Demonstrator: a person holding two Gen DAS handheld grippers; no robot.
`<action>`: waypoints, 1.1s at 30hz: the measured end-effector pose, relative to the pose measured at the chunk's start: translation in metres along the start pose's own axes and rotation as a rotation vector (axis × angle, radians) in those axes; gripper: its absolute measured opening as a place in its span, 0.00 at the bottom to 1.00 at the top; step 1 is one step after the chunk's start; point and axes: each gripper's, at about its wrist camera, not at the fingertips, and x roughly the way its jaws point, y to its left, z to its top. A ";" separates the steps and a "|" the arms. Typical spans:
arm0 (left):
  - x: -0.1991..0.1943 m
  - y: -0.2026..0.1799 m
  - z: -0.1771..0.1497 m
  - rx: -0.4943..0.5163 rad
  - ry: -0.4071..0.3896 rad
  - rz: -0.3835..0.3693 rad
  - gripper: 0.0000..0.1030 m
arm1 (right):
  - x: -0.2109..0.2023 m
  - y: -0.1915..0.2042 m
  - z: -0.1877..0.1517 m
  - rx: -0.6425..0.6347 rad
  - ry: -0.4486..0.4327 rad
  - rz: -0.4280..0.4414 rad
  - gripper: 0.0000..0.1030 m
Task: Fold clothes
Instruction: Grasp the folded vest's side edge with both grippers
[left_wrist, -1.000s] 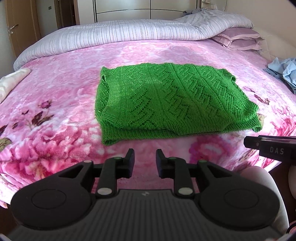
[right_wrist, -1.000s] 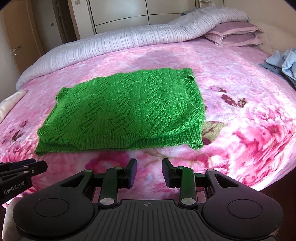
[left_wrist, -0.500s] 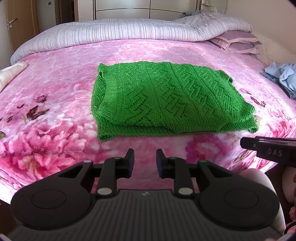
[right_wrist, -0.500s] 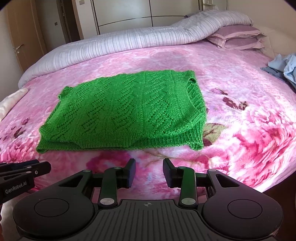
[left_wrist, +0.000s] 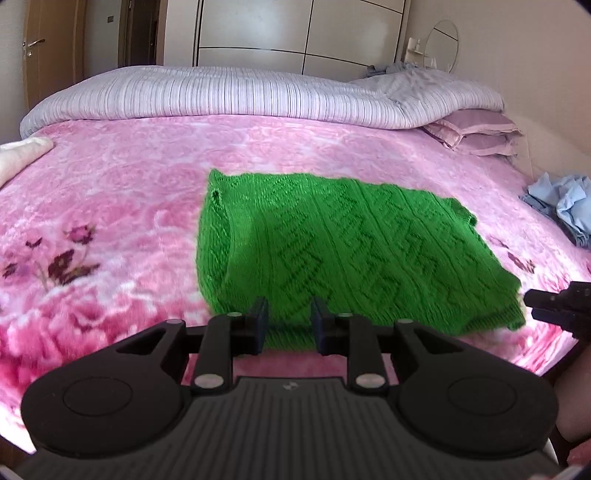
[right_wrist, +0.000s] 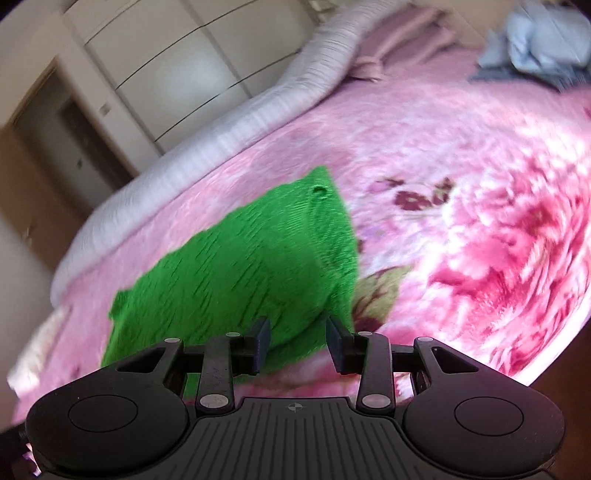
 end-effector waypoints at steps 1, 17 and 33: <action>0.004 0.001 0.002 0.000 -0.003 -0.004 0.21 | 0.001 -0.006 0.003 0.030 -0.002 0.006 0.36; 0.041 0.016 0.001 -0.001 0.063 -0.044 0.20 | 0.031 -0.089 0.014 0.555 0.016 0.187 0.45; 0.048 0.033 0.005 -0.054 0.078 -0.123 0.19 | 0.053 -0.083 0.015 0.410 0.043 0.263 0.20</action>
